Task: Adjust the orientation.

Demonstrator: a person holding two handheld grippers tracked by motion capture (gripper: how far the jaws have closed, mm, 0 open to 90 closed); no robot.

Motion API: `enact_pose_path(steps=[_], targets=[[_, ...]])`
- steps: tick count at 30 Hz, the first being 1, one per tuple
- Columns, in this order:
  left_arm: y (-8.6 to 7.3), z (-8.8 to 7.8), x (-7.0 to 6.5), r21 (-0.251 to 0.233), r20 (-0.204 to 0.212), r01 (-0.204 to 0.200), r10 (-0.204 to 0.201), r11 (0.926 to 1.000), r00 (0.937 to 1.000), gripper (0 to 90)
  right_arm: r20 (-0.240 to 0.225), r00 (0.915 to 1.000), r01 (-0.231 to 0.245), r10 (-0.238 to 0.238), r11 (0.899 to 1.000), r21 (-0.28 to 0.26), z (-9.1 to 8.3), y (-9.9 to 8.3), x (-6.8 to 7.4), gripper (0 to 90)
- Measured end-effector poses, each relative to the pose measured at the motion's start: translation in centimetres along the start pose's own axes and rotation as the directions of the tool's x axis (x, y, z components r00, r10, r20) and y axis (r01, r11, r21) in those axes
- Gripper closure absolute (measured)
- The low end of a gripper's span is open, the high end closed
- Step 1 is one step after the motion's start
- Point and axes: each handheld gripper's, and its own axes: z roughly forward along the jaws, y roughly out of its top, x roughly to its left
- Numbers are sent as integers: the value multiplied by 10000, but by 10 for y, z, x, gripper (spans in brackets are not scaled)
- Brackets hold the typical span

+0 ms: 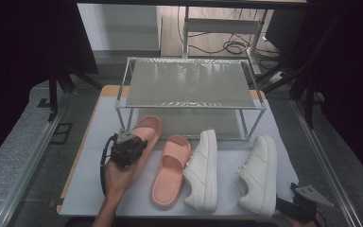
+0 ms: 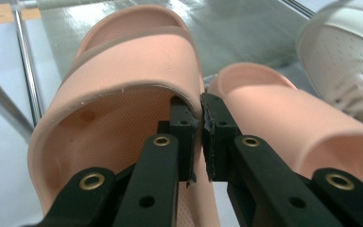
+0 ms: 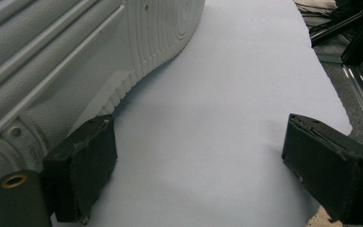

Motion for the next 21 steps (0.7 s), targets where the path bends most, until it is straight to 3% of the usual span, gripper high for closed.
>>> enact_pose_path(steps=[21], targets=[[24, 55, 2, -310, -926, 379, -406, 9988, 9949, 831, -7, 10000, 1, -1, 10000, -2, 0, 0, 0, 106]])
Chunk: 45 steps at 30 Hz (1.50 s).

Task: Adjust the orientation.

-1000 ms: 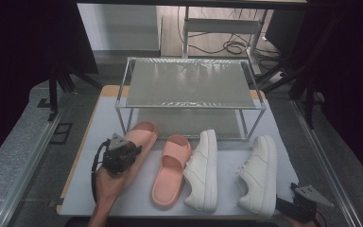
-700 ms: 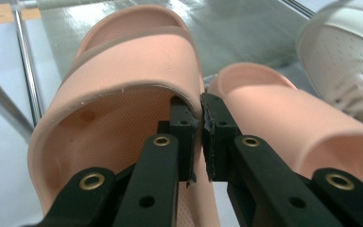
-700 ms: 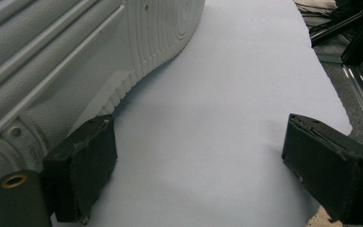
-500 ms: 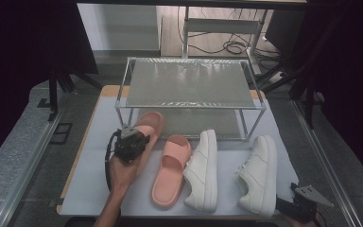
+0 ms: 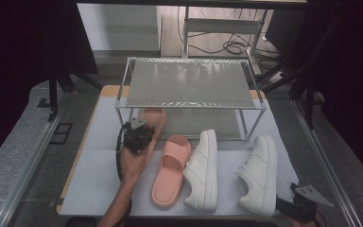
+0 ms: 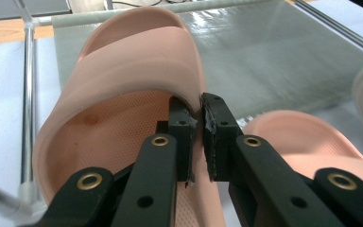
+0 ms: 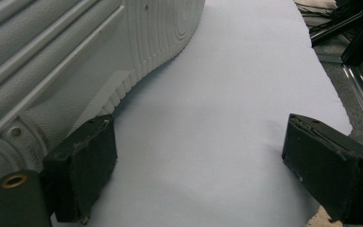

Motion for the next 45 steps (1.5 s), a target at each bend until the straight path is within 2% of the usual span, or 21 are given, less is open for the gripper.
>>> enact_pose_path(steps=[3, 9, 14, 18, 26, 28, 35, 45], targets=[[2, 9, -1, 5, -234, -46, 46, 10000, 9997, 831, 0, 10000, -2, 2, 10000, 2, 0, 0, 0, 106], [2, 23, -4, 231, -369, -154, 162, 9996, 9992, 829, -25, 10000, 6, -6, 10000, -1, 0, 0, 0, 106], [4, 27, -6, 403, -270, -170, 181, 9990, 9995, 786, -23, 10000, 6, -6, 10000, -9, 0, 0, 0, 106], [8, 20, -4, 468, -126, -270, 276, 9985, 9995, 722, -26, 10000, 9, -9, 10000, -12, 0, 0, 0, 106], [8, -1, 0, 502, 215, -414, 404, 9979, 9990, 673, -16, 10000, 32, -32, 10000, -26, 0, 0, 0, 106], [6, -7, 3, 529, 430, -360, 338, 9980, 9985, 655, -16, 10000, 32, -32, 10000, -26, 0, 0, 0, 105], [-5, -26, 12, 591, 828, -428, 378, 9973, 9958, 668, -11, 10000, 10, -10, 10000, -25, 0, 0, 0, 105], [-29, -53, 22, 554, 1242, -197, 127, 9983, 9922, 720, 18, 10000, -13, 13, 10000, -58, 0, -1, 0, 103]])
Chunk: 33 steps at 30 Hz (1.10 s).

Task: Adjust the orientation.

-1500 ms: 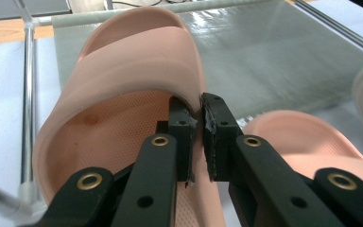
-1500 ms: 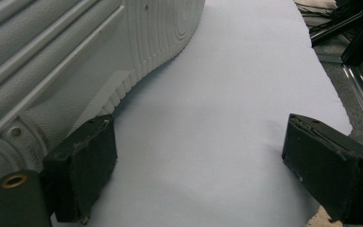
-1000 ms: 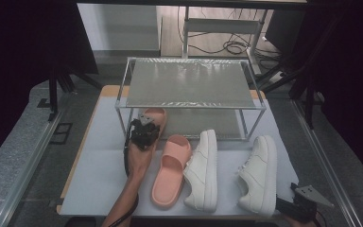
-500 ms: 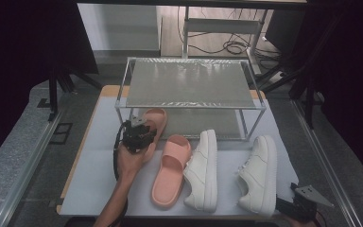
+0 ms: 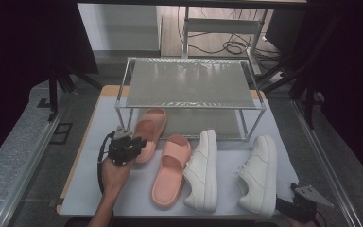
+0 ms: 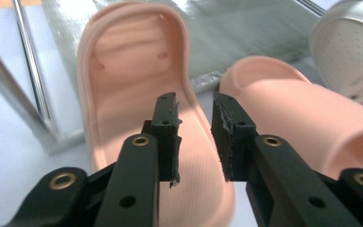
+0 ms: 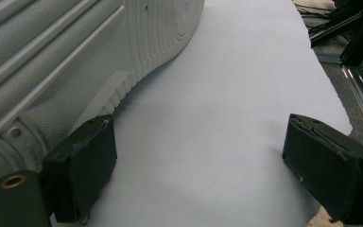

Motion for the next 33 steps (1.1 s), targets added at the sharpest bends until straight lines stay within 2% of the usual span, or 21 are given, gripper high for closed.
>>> enact_pose_path(steps=[9, 16, 23, 27, 33], targets=[[-19, -27, -2, -258, -158, -182, 178, 9995, 9997, 801, -1, 10000, -2, 2, 10000, 4, 0, 0, 0, 103], [-42, -41, -2, -175, -170, -17, 14, 9998, 9999, 881, -1, 10000, -15, 15, 10000, -1, 0, 0, 0, 103], [-63, -44, -2, -10, -79, 112, -112, 9999, 9999, 898, 13, 10000, -17, 17, 10000, -8, 0, 0, 0, 103], [-68, -42, -5, 99, 19, 36, -36, 9999, 10000, 898, 25, 10000, -18, 18, 10000, 6, 0, 0, 0, 102], [-71, -31, -7, 229, -43, -127, 128, 9997, 9999, 897, 24, 10000, -29, 29, 10000, -1, 0, 0, 0, 102]])
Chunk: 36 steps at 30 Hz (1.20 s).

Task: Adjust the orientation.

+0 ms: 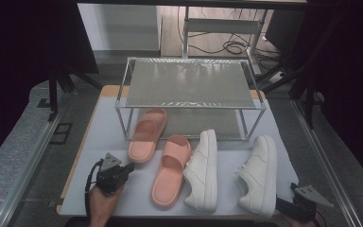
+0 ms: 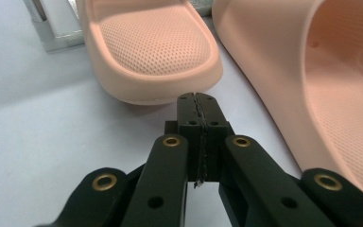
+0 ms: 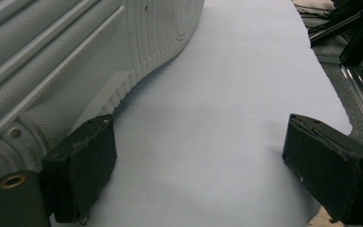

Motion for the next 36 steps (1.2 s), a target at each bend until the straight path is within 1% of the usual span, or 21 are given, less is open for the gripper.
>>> enact_pose_path(steps=[4, 8, 15, 21, 25, 30, 34, 36], targets=[[0, 7, 4, -68, -14, 132, -133, 9999, 9999, 897, -1, 10000, 0, 0, 10000, 3, 0, 0, 0, 102], [1, 12, 5, -40, -4, 138, -138, 9999, 9999, 898, -2, 10000, -1, 1, 10000, -1, 0, 0, 0, 102], [9, 24, 2, -27, -52, -42, 42, 10000, 10000, 898, -4, 10000, 3, -3, 10000, -3, 0, 0, 0, 102], [18, 36, 1, -31, -80, -135, 134, 9999, 9999, 898, -9, 10000, 1, -1, 10000, -14, 0, 0, 0, 102], [25, 43, 0, 19, -213, -302, 302, 9995, 9993, 898, -15, 10000, 1, -1, 10000, -14, 0, 0, 0, 102], [34, 51, 1, -22, -318, -286, 285, 9996, 9991, 898, -21, 10000, 2, -2, 10000, -21, 0, 0, 0, 102], [39, 56, 1, -39, -443, -391, 389, 9992, 9983, 898, -21, 10000, 18, -18, 10000, -27, 0, 0, 0, 102], [42, 59, 1, -17, -472, -381, 380, 9993, 9982, 898, -23, 10000, 22, -22, 10000, -27, 0, 0, 0, 102]])
